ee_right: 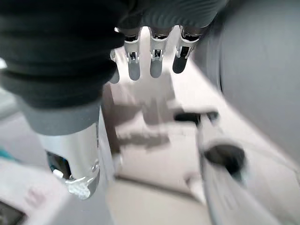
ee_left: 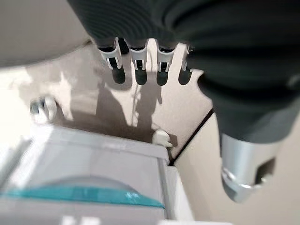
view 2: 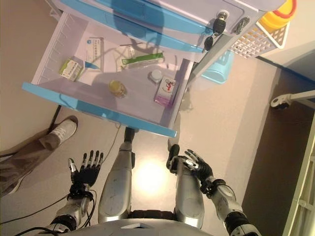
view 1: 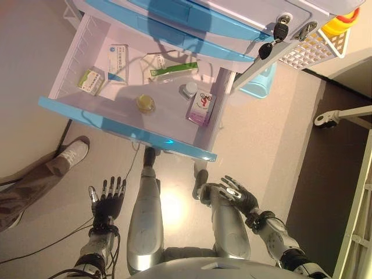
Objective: Open the drawer and pick up the medicine
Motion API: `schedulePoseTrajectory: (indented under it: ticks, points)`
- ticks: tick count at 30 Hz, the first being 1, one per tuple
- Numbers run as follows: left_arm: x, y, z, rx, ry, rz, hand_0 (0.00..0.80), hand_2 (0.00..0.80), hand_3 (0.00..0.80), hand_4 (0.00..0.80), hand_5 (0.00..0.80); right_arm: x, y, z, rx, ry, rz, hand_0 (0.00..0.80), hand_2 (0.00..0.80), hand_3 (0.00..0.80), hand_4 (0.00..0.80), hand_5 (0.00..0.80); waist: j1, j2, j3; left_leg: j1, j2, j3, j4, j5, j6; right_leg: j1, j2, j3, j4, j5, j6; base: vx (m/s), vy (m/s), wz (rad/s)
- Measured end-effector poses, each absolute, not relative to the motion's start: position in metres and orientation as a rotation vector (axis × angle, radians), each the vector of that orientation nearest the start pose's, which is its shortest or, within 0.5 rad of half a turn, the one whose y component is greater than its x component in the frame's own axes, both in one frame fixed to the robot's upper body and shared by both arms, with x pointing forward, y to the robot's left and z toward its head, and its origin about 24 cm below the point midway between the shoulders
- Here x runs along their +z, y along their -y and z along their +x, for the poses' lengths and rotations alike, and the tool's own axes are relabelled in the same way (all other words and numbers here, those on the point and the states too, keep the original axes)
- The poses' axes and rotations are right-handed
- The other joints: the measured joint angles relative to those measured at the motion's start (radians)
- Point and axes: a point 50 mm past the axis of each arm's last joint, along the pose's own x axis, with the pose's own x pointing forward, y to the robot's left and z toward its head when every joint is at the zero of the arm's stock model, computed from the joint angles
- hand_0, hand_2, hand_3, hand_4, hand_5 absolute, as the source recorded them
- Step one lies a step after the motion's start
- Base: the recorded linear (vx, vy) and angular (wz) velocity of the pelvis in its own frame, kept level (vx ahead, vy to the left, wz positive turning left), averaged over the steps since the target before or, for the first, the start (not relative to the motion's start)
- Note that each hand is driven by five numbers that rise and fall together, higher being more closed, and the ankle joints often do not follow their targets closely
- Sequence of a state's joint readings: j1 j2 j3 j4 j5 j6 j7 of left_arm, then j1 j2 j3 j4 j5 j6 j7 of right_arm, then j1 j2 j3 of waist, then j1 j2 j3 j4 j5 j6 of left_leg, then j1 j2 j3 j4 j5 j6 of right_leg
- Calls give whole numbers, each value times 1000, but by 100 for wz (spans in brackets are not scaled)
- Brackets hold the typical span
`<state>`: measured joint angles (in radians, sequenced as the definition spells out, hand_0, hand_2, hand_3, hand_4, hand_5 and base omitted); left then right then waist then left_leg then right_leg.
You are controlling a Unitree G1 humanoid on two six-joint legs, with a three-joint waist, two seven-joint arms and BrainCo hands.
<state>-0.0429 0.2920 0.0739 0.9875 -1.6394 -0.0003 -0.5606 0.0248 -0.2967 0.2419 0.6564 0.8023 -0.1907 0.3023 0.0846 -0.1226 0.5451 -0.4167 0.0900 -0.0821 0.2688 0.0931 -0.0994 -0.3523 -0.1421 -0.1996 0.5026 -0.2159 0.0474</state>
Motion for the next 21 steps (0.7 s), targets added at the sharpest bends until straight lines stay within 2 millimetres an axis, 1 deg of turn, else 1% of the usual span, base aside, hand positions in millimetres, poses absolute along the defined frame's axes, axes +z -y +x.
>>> schedulePoseTrajectory:
  ticks: [2,4,5,7,10,13,16,18,20,21]
  points:
    - [-100,-266,169,417,-176,-1245,0,0,0,0,0,-59,206,201,28,-318,448,0,0,0,0,0,-8,0,0,21,1,2,-9,-2,-2,21,1,0,-11,0,-1,69,-30,-2]
    - [-100,-268,161,419,-204,-1174,0,0,0,0,0,-38,216,204,-17,-213,388,0,0,0,0,0,-11,0,0,47,2,6,-20,-6,-7,48,4,3,-29,2,2,72,-27,-4]
    - [-101,-269,155,416,-226,-1122,0,0,0,0,0,-21,224,206,-34,-132,328,0,0,0,0,0,-12,-1,0,62,3,10,-29,-7,-7,63,6,5,-42,5,4,70,-27,-5]
    - [-103,-271,145,423,-272,-1034,0,0,0,0,0,10,233,210,-46,0,208,0,0,0,0,0,-13,-2,-1,75,5,14,-32,-11,-3,83,9,10,-65,12,7,76,-29,-7]
    - [-107,-272,127,435,-326,-941,0,0,0,0,0,66,240,217,-55,229,-22,0,0,0,0,0,-10,-4,-2,101,9,34,-36,-17,8,116,13,22,-106,33,15,58,-12,-12]
    - [-110,-272,117,435,-357,-894,0,0,0,0,0,112,242,218,-57,410,-249,0,0,0,0,0,-8,-7,-5,133,5,53,-38,-28,12,163,7,25,-145,39,25,76,5,-3]
    - [-113,-268,112,433,-380,-878,0,0,0,0,0,154,238,212,-28,574,-484,0,0,0,0,0,-7,-8,-15,160,-5,61,-41,-41,21,208,-3,24,-185,47,38,73,-23,1]
    - [-114,-268,110,438,-380,-864,0,0,0,0,0,172,233,210,14,649,-622,0,0,0,0,0,-2,-14,-47,168,-7,68,-49,-44,25,226,-5,24,-215,58,45,62,-62,0]
    - [-113,-269,110,439,-380,-861,0,0,0,0,0,187,225,210,53,715,-718,0,0,0,0,0,2,-18,-72,181,-12,74,-53,-47,29,256,-4,19,-247,69,50,45,-71,2]
    - [-113,-269,110,435,-382,-856,0,0,0,0,0,191,222,209,68,735,-751,0,0,0,0,0,3,-21,-81,188,-14,75,-53,-50,30,267,-4,19,-261,73,51,41,-68,6]
